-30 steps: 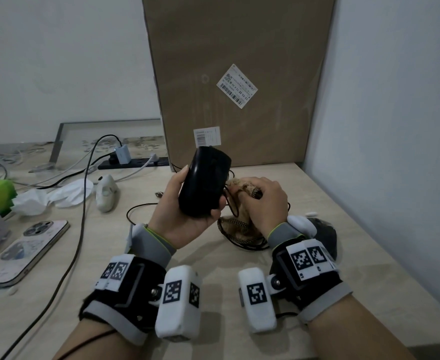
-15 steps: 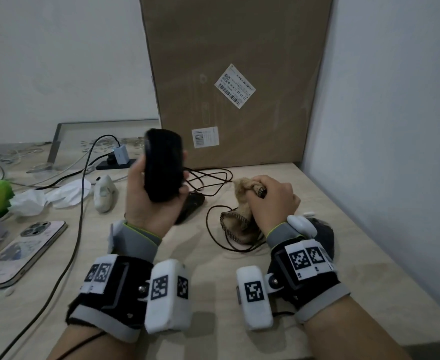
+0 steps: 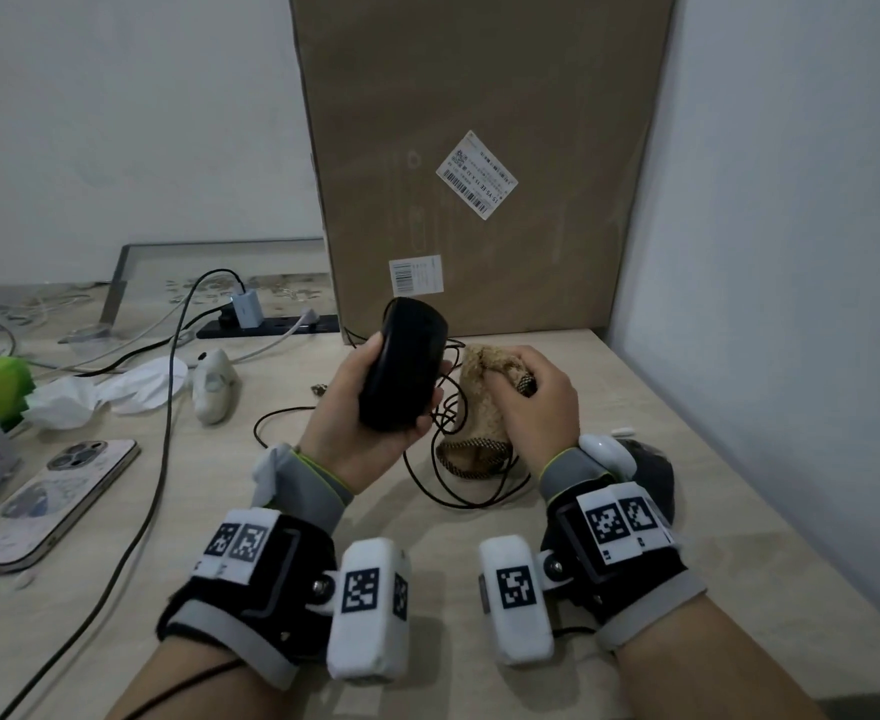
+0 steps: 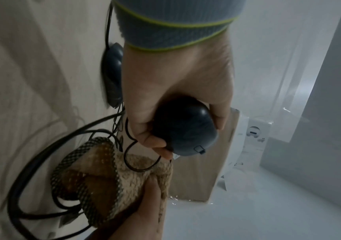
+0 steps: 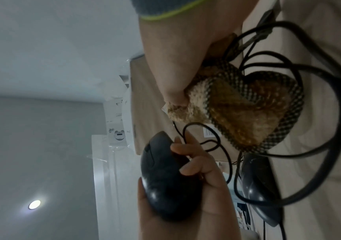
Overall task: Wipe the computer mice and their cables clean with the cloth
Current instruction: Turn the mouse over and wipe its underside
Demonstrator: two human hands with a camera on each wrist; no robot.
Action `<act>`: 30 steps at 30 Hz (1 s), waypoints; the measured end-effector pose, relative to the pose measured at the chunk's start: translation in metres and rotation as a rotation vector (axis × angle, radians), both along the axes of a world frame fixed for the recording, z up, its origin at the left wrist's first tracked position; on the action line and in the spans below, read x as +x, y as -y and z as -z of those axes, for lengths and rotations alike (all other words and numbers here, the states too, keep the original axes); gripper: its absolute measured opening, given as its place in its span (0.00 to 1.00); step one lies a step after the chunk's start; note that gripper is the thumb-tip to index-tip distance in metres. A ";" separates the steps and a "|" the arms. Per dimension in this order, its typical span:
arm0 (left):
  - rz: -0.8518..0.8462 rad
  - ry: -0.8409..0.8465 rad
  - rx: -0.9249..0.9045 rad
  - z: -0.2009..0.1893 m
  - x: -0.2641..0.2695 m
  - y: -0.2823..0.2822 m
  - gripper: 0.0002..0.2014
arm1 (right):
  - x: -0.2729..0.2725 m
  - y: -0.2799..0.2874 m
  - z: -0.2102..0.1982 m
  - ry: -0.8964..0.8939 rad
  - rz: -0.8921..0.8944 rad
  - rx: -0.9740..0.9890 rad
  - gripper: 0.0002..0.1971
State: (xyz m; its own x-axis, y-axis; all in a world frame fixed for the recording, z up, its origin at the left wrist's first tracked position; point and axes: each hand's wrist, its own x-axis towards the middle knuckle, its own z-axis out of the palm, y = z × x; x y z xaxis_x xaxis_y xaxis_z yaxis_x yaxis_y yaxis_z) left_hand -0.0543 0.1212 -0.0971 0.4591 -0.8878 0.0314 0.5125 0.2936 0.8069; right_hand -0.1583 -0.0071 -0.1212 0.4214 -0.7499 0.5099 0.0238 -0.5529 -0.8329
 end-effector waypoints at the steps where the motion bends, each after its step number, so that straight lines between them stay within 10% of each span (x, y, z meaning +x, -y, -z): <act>1: 0.009 -0.008 0.001 0.000 -0.002 0.000 0.24 | 0.000 -0.001 0.000 -0.003 -0.028 -0.019 0.05; 9: -0.028 -0.099 -0.140 0.001 0.001 -0.001 0.24 | 0.003 -0.008 0.001 -0.231 -0.139 -0.107 0.14; 17: -0.462 -0.215 -0.287 -0.006 0.040 -0.019 0.26 | -0.003 0.008 0.002 -0.281 0.228 0.014 0.10; 30: -0.088 0.054 -0.012 0.003 -0.003 0.003 0.27 | 0.004 0.000 0.002 -0.191 0.044 -0.060 0.14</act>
